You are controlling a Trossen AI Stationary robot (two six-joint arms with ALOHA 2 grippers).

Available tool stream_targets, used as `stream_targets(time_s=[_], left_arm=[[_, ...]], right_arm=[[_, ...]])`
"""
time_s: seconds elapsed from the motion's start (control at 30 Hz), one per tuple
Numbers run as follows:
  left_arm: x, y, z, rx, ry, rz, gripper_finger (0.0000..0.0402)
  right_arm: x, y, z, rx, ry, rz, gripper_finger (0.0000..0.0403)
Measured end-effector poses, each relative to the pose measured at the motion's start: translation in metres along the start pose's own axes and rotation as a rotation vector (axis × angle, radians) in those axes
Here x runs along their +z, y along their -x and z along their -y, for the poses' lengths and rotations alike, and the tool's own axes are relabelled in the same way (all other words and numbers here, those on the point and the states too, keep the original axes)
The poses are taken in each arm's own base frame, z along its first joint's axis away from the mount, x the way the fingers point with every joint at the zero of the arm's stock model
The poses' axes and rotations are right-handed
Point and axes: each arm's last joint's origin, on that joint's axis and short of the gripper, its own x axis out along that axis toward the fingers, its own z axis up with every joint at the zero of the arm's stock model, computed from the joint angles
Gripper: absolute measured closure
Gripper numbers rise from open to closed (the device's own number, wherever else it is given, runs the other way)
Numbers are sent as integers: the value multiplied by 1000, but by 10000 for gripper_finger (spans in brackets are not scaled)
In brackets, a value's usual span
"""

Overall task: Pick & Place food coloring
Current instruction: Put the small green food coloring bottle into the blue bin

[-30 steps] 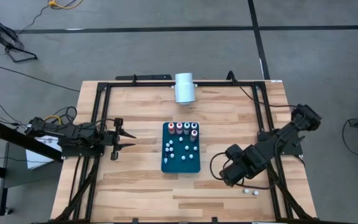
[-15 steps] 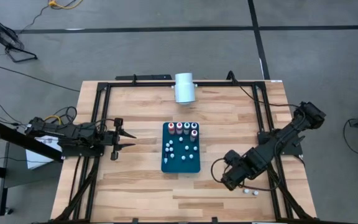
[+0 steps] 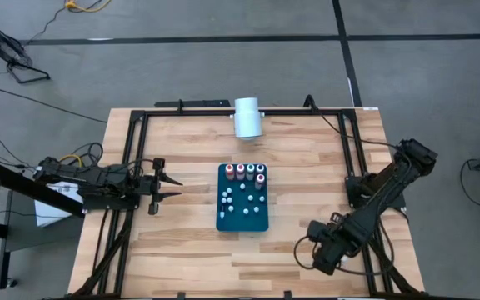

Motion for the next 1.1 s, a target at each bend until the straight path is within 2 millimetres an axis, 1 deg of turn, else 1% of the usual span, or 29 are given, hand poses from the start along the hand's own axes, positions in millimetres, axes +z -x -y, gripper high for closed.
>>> stream_targets(time_s=[0.13, 0.33, 0.4, 0.53, 0.87, 1.1], left_arm=[[0, 0, 0, 0, 0, 0, 278], [0, 0, 0, 0, 0, -1, 278], [0, 0, 0, -1, 1, 0, 278], [0, 0, 0, 0, 0, 0, 278], [0, 0, 0, 0, 0, -1, 278], [0, 0, 0, 0, 1, 0, 278]], right_arm=[[-13, -5, -5, -18, 60, -13, 202], [-32, -8, -11, -25, 131, -23, 200], [-36, -8, -11, -26, 144, -25, 200], [-38, -13, -13, -46, 154, -30, 201], [-36, -40, -21, -125, 149, -49, 204], [-35, -52, -25, -149, 148, -48, 208]])
